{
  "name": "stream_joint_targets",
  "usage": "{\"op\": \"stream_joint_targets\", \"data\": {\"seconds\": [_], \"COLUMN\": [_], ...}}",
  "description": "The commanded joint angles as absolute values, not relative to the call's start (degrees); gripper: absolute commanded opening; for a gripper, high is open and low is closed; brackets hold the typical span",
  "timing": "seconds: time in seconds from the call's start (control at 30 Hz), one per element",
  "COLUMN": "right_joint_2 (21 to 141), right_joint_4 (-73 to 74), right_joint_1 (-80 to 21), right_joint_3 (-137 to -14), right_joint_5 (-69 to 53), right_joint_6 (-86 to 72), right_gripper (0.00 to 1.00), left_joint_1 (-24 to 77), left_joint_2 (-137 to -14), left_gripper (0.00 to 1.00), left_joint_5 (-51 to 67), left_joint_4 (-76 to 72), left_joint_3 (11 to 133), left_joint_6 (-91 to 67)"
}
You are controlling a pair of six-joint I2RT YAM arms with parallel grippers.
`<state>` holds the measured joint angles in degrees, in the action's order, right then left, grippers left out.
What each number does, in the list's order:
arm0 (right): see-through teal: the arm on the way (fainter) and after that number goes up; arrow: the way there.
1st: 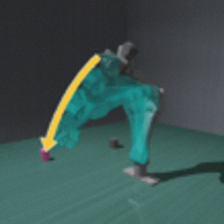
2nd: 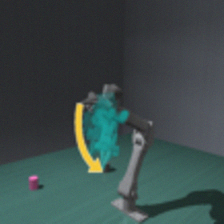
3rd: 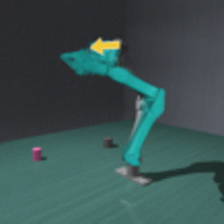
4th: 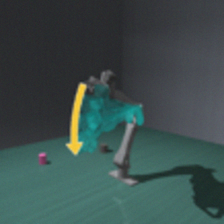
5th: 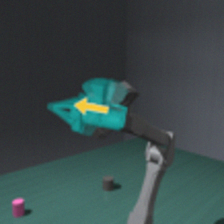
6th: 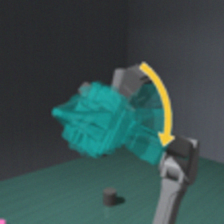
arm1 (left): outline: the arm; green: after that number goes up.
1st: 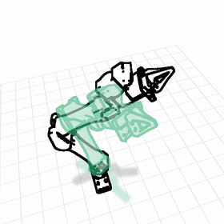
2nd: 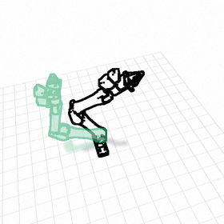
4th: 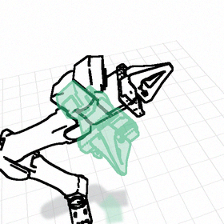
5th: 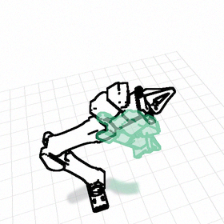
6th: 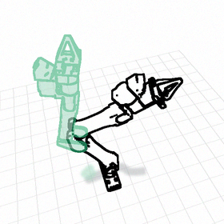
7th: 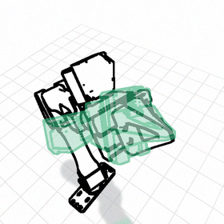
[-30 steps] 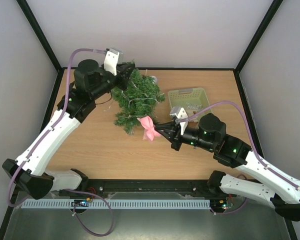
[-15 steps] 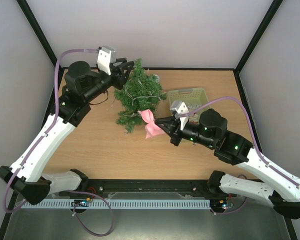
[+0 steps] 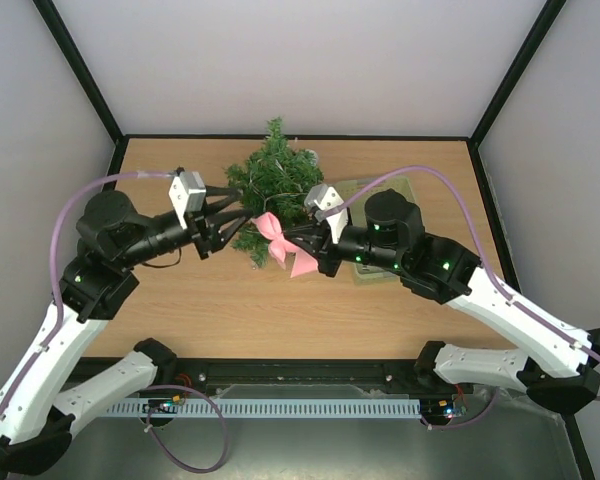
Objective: Decorate the small christmas tree
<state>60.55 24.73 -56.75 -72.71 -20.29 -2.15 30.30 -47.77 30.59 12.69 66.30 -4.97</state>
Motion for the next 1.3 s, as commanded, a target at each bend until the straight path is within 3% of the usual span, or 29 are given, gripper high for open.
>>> {"op": "stream_joint_targets", "data": {"seconds": [0.0, 0.4, 0.6, 0.63, 0.93, 1.07, 1.13, 1.17, 1.27], "right_joint_2": [61.68, 59.58, 58.35, 58.17, 50.94, 47.06, 46.48, 46.37, 46.15], "right_joint_4": [25.87, 25.31, 24.87, 24.57, 15.33, 12.96, 13.21, 13.52, 14.37], "right_joint_1": [-57.09, -57.07, -57.09, -57.05, -57.06, -57.11, -57.06, -57.04, -57.06], "right_joint_3": [-75.35, -73.71, -72.31, -72.07, -63.91, -61.5, -61.67, -61.84, -62.01], "right_joint_5": [-26.3, -31.29, -29.86, -29.11, -7.96, -6.43, -6.7, -6.69, -6.11], "right_joint_6": [-0.35, -0.02, -0.18, -0.44, -7.61, -8.36, -8.31, -8.14, -7.71], "right_gripper": [0.02, 0.02, 0.02, 0.03, 0.59, 0.79, 0.94, 0.99, 0.98], "left_joint_1": [30.15, 30.13, 30.06, 30.05, 24.44, 18.61, 17.26, 16.85, 16.15], "left_joint_2": [-47.26, -50.48, -50.84, -50.9, -53.36, -55.4, -57.11, -57.88, -60.17], "left_gripper": [0.48, 0.48, 0.06, 0.03, 0.02, 0.03, 0.02, 0.02, 0.02], "left_joint_5": [41.82, 53.13, 52.91, 52.48, 50.88, 57.2, 58.74, 59.3, 59.89], "left_joint_4": [18.45, 27.96, 26.18, 25.57, 21.17, 15.18, 13.12, 11.95, 9.71], "left_joint_3": [66.09, 67.93, 67.35, 67.14, 65.61, 64.17, 63.94, 63.85, 63.85], "left_joint_6": [1.09, 8.09, 7.28, 6.91, 5.76, 1.87, 0.54, -0.19, -1.17]}}
